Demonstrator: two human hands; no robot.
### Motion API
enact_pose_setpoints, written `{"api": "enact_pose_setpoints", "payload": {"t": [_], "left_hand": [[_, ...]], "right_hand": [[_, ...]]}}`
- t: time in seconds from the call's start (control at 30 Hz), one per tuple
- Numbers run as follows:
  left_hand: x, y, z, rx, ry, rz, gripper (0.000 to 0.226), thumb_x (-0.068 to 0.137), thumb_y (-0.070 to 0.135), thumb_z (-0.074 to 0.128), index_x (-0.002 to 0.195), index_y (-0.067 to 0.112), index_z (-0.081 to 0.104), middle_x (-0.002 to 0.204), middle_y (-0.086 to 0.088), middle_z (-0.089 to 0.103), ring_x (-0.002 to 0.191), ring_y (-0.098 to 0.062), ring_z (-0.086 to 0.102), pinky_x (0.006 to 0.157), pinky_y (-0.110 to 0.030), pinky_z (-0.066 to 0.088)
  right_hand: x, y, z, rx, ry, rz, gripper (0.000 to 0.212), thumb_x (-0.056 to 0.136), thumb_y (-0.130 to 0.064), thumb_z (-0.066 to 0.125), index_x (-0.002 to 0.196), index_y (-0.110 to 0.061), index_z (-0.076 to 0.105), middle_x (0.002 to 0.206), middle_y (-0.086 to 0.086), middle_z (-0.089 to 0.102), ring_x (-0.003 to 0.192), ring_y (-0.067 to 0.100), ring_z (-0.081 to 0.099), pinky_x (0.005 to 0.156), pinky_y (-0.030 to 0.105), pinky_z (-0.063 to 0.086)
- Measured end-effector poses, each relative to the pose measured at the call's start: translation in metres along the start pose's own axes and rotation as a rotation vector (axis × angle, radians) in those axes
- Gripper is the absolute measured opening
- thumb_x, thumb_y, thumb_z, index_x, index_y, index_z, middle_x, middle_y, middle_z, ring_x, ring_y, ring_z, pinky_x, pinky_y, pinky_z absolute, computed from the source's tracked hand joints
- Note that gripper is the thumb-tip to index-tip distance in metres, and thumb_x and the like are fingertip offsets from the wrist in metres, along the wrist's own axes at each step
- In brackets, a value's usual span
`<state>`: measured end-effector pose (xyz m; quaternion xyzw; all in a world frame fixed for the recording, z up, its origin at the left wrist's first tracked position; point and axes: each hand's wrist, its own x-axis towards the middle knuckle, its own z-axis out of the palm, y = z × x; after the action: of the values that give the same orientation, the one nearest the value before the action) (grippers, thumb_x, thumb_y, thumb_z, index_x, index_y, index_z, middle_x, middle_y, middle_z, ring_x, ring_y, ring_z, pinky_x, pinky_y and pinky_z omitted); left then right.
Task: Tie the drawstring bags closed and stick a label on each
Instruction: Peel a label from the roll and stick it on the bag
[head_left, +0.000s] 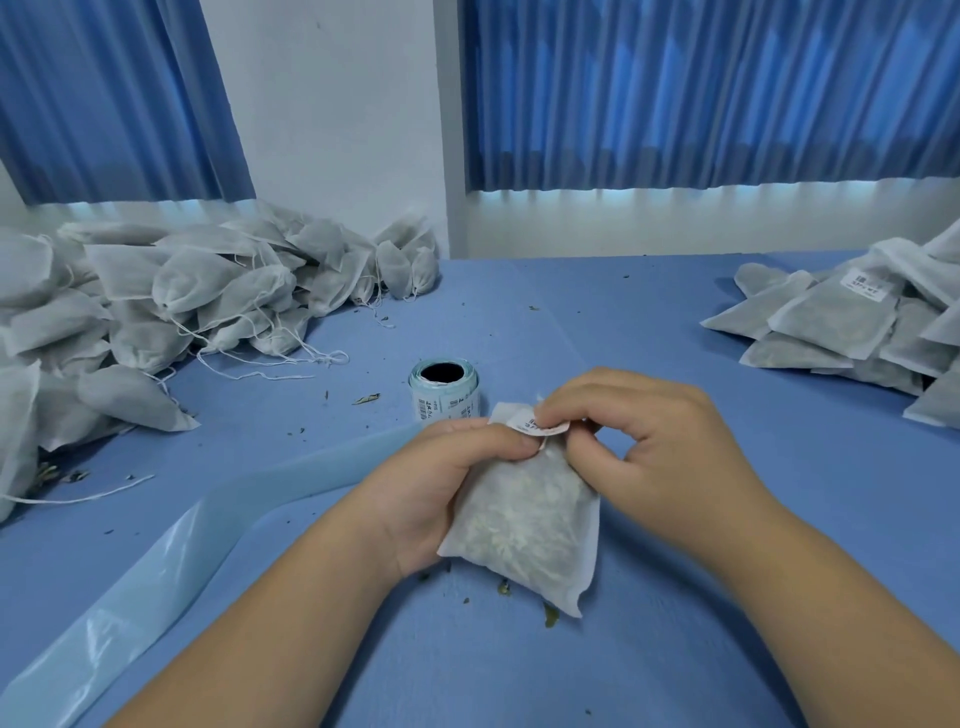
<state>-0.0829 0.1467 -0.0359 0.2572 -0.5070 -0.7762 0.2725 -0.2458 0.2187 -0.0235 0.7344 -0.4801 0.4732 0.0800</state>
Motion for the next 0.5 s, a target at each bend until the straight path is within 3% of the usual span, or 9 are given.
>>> {"api": "enact_pose_setpoints", "payload": {"t": [0.2,0.3,0.4,0.5], "left_hand": [[-0.002,0.0015,-0.0023,-0.084,-0.076,-0.055,0.022,0.074,0.014,0.058,0.089,0.009,0.073,0.092,-0.01,0.069,0.084,-0.024,0.069,0.072,-0.031,0.056],[-0.0028,0.0035,-0.0027,-0.136,-0.102,-0.032,0.03,0.084,0.028,0.051,0.097,0.007,0.067,0.094,-0.01,0.066,0.086,-0.024,0.067,0.074,-0.031,0.056],[-0.0016,0.003,-0.0014,-0.046,-0.056,-0.008,0.038,0.086,0.04,0.06,0.104,0.009,0.071,0.101,-0.009,0.069,0.095,-0.024,0.068,0.082,-0.034,0.052],[-0.0009,-0.0001,-0.0024,0.058,0.032,0.062,0.035,0.085,0.032,0.067,0.111,0.009,0.073,0.108,-0.012,0.072,0.098,-0.025,0.07,0.079,-0.032,0.055]], "right_hand": [[-0.0007,0.0027,-0.0048,-0.034,-0.102,-0.001,0.027,0.077,-0.001,0.057,0.089,-0.015,0.078,0.092,-0.013,0.072,0.087,0.0,0.064,0.078,0.017,0.049],[-0.0026,0.0047,-0.006,-0.055,-0.163,0.016,0.031,0.079,0.0,0.06,0.098,-0.018,0.077,0.102,-0.016,0.07,0.096,-0.002,0.063,0.085,0.018,0.049],[-0.004,0.0025,-0.0066,-0.084,-0.239,0.051,0.041,0.079,-0.003,0.055,0.108,-0.022,0.075,0.114,-0.016,0.067,0.105,0.005,0.061,0.09,0.023,0.049],[-0.0046,-0.0009,-0.0049,-0.022,-0.264,0.115,0.044,0.075,-0.012,0.048,0.107,-0.028,0.075,0.117,-0.017,0.063,0.107,0.004,0.057,0.093,0.018,0.043]]}}
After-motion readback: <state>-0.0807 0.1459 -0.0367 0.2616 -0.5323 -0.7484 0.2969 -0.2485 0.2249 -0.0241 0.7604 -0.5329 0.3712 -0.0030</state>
